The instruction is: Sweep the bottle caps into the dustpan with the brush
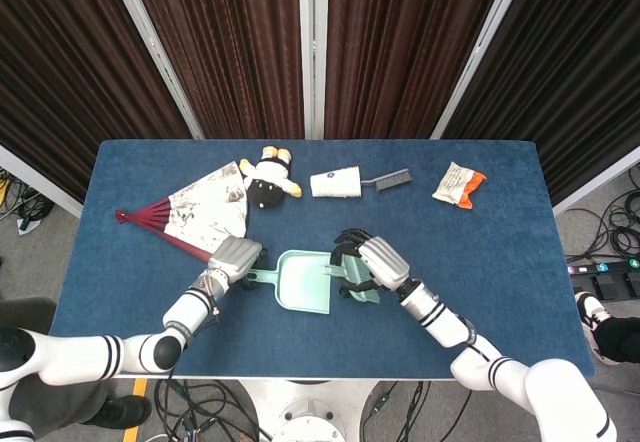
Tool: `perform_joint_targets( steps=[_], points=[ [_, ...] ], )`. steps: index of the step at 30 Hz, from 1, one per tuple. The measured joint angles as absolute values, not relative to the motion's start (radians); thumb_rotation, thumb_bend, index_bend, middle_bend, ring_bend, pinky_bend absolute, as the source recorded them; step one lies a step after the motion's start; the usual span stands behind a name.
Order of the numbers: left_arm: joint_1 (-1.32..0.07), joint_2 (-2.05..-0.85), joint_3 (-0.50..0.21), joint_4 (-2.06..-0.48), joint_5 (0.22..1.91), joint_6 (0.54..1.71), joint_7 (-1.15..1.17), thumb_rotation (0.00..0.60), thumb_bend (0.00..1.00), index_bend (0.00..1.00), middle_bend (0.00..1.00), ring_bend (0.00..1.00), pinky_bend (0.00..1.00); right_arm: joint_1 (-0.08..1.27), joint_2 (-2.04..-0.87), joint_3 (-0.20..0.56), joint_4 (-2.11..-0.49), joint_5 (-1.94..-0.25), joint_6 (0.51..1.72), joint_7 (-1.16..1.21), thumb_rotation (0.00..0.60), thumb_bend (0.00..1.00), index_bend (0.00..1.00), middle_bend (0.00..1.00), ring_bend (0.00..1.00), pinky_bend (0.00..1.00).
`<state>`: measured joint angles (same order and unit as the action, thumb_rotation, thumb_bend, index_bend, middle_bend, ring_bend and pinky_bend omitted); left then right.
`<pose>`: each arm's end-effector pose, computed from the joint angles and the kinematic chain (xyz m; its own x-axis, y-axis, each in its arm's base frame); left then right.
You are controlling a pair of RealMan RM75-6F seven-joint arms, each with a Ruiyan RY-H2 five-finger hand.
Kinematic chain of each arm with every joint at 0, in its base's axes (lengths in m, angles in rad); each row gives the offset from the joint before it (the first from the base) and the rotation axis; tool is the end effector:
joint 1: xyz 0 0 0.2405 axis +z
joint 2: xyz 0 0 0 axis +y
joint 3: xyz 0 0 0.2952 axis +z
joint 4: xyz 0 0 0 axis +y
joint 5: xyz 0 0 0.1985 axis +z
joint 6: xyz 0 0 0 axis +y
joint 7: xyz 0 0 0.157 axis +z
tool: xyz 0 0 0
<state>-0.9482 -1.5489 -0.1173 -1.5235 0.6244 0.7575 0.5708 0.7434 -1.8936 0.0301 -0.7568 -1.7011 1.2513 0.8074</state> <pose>-0.1553 0.3856 -0.0493 0.5059 0.5328 0.6783 0.8617 -0.3465 -0.3706 -0.1769 -0.3708 -0.0765 -0.0311 -0.4095 0.9118 -0.7938 -0.5442 -0.2715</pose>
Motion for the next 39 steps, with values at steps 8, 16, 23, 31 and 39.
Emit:
perform_joint_targets(
  steps=[8,16,23,31,39],
  points=[
    [-0.972,-1.543,-0.101,-1.520,0.610,0.745,0.546,0.600,0.35,0.59,0.56,0.48,0.52,0.759,-1.967,0.038,-0.714,-1.697,1.286,0.846,0.600,0.58,0.69,0.60,0.25,0.19],
    [-0.989,-1.543,-0.085,-1.513,0.602,0.739,0.521,0.600,0.35,0.59,0.56,0.48,0.52,0.772,-2.050,0.057,-0.643,-1.685,1.329,0.876,0.600,0.59,0.69,0.60,0.25,0.19],
    [-0.996,-1.542,-0.075,-1.515,0.608,0.741,0.500,0.600,0.35,0.59,0.56,0.48,0.52,0.779,-2.135,0.075,-0.570,-1.672,1.373,0.914,0.600,0.59,0.69,0.60,0.25,0.19],
    [-0.999,-1.543,-0.061,-1.515,0.609,0.739,0.478,0.600,0.35,0.59,0.56,0.48,0.52,0.785,-2.195,0.095,-0.508,-1.660,1.445,0.939,0.600,0.59,0.69,0.60,0.25,0.19],
    [-1.003,-1.536,-0.054,-1.520,0.621,0.743,0.461,0.600,0.35,0.59,0.56,0.48,0.52,0.761,-2.109,0.051,-0.550,-1.685,1.473,0.929,0.600,0.59,0.69,0.60,0.25,0.18]
  ],
)
